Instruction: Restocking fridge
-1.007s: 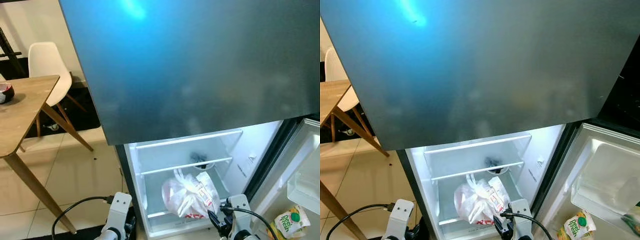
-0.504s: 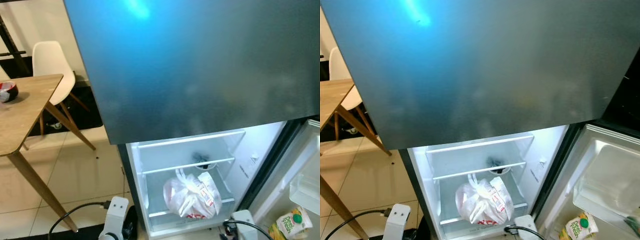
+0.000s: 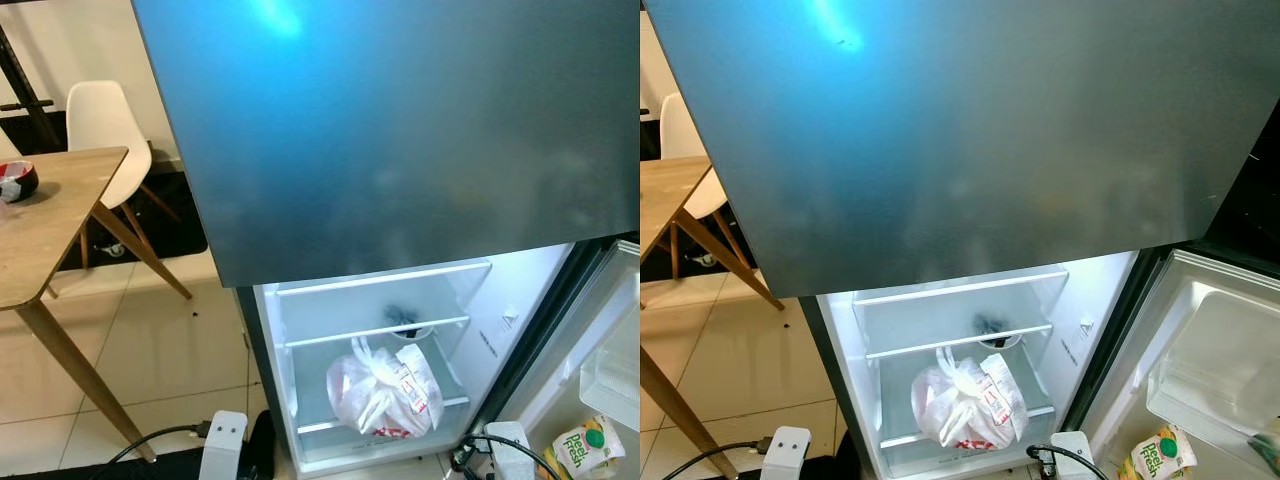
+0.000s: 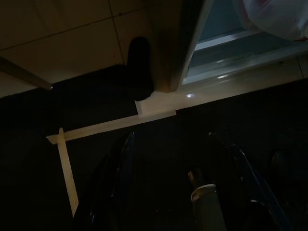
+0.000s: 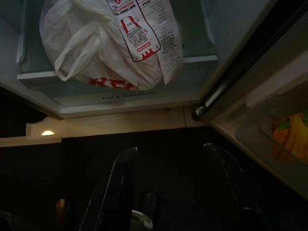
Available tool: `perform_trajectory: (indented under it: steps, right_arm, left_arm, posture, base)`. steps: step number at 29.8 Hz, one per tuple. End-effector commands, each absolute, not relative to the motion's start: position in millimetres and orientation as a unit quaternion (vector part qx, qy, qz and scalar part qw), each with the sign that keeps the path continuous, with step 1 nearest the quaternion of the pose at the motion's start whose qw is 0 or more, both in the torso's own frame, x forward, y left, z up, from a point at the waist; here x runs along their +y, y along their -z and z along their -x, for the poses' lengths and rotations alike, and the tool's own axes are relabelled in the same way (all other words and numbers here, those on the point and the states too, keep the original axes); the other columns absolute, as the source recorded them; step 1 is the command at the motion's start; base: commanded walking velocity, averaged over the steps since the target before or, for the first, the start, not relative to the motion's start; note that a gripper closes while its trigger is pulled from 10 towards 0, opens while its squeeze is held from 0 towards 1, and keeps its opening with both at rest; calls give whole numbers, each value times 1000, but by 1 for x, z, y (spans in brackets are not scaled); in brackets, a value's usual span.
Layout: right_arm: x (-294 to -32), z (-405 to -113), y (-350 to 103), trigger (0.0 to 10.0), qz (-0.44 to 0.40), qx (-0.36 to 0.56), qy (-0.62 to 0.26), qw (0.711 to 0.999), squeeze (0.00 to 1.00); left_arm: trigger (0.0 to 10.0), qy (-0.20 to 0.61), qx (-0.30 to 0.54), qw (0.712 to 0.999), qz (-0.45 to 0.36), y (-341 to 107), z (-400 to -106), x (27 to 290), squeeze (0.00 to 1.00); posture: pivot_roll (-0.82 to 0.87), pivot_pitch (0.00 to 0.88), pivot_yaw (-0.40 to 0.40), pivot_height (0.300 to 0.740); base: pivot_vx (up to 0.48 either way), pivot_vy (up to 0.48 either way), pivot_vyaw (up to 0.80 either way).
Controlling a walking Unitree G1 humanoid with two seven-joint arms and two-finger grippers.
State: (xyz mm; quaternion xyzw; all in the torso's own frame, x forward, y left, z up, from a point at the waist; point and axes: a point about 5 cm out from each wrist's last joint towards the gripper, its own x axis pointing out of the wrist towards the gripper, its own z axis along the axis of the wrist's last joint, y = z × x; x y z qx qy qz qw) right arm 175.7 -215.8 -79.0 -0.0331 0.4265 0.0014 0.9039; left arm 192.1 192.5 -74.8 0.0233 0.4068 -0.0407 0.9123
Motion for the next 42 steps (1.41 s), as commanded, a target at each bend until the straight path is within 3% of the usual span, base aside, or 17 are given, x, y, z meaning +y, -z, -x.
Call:
perform_trajectory:
  steps: [1,42]
  right_arm:
    - [-216,-172,81,10000,36,435,1,900,0]
    - [-217,-176,78,10000,21,416,6,909,0]
  left_arm:
    - [10000,38,418,907,-20,78,-186,194,0]
    - [10000,61,420,905,-30,79,-184,189,0]
  posture:
    - [-26,0,26,740]
    - [-48,6,39,740]
  base:
    - [0,0,0]
    - [0,0,0]
